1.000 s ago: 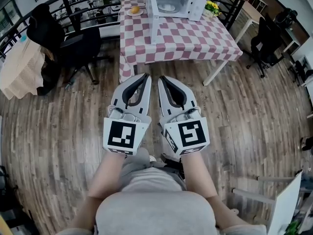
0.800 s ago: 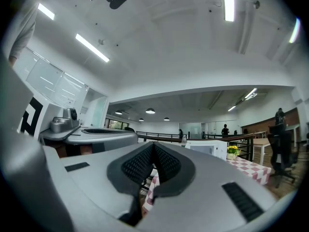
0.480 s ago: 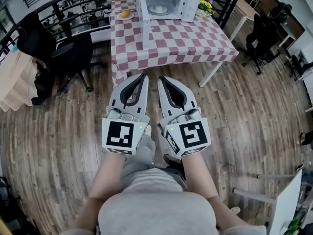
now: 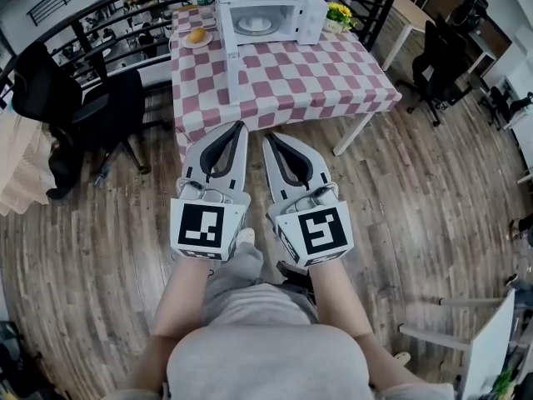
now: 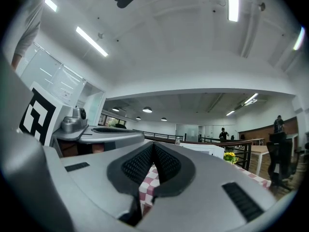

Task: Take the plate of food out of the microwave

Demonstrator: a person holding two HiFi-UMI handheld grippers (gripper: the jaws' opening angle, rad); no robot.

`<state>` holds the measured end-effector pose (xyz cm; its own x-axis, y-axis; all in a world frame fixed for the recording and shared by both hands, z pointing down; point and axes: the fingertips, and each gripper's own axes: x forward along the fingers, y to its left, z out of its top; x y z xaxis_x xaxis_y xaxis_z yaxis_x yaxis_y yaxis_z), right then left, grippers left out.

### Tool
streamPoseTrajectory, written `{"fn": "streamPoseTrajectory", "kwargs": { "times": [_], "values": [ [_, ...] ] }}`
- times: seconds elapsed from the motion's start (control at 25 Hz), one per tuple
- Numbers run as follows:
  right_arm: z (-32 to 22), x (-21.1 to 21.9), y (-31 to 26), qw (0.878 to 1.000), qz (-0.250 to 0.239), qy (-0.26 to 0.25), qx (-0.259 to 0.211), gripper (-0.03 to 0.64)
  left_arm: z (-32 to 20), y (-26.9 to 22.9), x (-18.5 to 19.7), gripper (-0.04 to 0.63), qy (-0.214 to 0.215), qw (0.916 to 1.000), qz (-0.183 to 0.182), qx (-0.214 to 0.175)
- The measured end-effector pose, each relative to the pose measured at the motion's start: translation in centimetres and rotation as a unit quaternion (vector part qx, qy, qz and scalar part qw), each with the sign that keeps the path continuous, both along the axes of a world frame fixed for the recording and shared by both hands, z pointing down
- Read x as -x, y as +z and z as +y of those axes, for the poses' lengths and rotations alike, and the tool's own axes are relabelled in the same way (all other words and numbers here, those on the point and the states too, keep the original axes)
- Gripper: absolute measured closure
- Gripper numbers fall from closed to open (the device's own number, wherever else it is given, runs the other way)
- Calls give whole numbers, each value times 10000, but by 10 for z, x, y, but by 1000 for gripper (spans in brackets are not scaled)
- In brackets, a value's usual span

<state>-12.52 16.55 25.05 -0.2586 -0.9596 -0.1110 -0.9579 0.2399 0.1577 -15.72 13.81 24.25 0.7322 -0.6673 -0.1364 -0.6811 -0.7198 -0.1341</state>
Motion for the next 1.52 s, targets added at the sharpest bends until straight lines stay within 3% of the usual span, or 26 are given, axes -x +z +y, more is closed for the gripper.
{"fn": "streamPoseTrajectory", "kwargs": {
  "times": [0.96,1.52],
  "values": [
    [-193,-77,-3,9986,-10,537,23,595,-184,-2,-84,594,595,9982,67,77],
    [-241,-102,6,9966,-88,808,116,595,-233,13,-108,594,776,9963,126,343]
  ]
}}
